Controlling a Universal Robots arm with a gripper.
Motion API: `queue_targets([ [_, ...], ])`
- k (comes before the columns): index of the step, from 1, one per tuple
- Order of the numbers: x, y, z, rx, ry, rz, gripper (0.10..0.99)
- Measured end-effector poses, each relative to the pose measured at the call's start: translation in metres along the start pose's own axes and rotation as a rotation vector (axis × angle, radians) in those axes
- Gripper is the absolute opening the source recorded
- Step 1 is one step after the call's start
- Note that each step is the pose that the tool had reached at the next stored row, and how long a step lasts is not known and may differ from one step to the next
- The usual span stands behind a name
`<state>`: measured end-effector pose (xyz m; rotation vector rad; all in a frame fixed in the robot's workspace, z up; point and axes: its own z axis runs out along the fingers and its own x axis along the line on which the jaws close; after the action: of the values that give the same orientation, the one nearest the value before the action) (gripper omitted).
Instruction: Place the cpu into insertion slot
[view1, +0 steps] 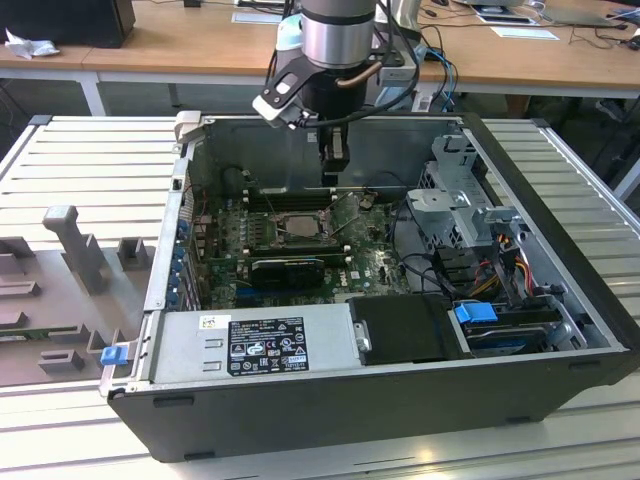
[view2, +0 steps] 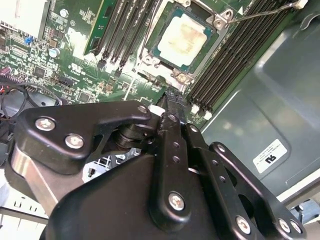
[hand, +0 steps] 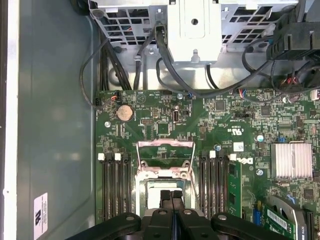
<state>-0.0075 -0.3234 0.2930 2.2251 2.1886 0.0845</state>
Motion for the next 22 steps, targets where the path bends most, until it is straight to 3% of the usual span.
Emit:
queue_targets([
  [18,0.0003,0.015,0.0008,0.0,-0.0001,0.0,0.106],
  [22,0.0004,0.0237,0.0012,0.0,0.0,0.0,0.106],
])
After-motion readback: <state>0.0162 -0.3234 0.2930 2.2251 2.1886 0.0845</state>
